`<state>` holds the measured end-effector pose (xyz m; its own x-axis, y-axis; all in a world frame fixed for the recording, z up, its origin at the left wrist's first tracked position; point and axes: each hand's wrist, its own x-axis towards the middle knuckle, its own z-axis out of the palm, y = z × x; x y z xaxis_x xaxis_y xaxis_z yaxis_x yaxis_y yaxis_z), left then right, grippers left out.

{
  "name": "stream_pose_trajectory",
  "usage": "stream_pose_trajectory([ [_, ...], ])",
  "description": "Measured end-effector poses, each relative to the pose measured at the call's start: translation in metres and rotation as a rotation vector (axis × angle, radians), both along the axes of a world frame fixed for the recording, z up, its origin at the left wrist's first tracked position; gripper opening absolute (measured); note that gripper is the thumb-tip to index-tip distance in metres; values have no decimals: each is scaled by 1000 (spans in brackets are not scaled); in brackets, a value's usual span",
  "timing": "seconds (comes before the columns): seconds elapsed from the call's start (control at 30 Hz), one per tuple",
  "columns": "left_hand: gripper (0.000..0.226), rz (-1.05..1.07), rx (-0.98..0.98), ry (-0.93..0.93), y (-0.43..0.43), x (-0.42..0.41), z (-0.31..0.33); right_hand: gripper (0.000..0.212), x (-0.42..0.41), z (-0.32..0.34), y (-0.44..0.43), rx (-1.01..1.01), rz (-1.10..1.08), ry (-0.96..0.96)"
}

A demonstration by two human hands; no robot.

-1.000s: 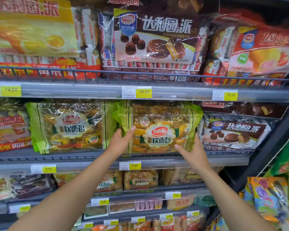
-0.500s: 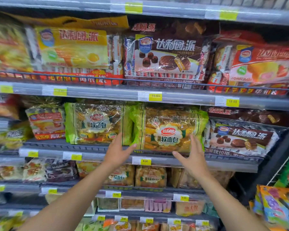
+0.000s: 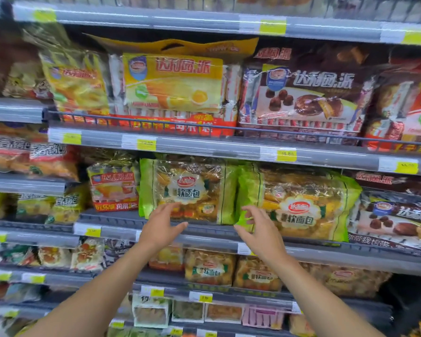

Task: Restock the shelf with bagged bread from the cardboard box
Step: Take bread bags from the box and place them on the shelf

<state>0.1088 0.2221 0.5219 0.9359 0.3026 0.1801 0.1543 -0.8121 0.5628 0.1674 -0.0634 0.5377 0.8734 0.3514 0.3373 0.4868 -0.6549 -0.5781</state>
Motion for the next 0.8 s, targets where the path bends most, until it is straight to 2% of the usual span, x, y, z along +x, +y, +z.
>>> stream_pose_trajectory([
  [0.13, 28, -44, 24, 85, 53, 18, -8, 44, 15, -5, 50, -136, 48, 43],
  [0.47, 31, -222, 82, 190, 110, 78, -15, 39, 54, -25, 118, -270, 52, 189],
  [0.7, 29, -300, 96, 179, 126, 101, -19, 14, 87, -40, 131, -253, 2, 169],
  [0.8, 27, -307, 120, 195, 131, 108, -19, 10, 100, -45, 139, -259, -32, 175],
])
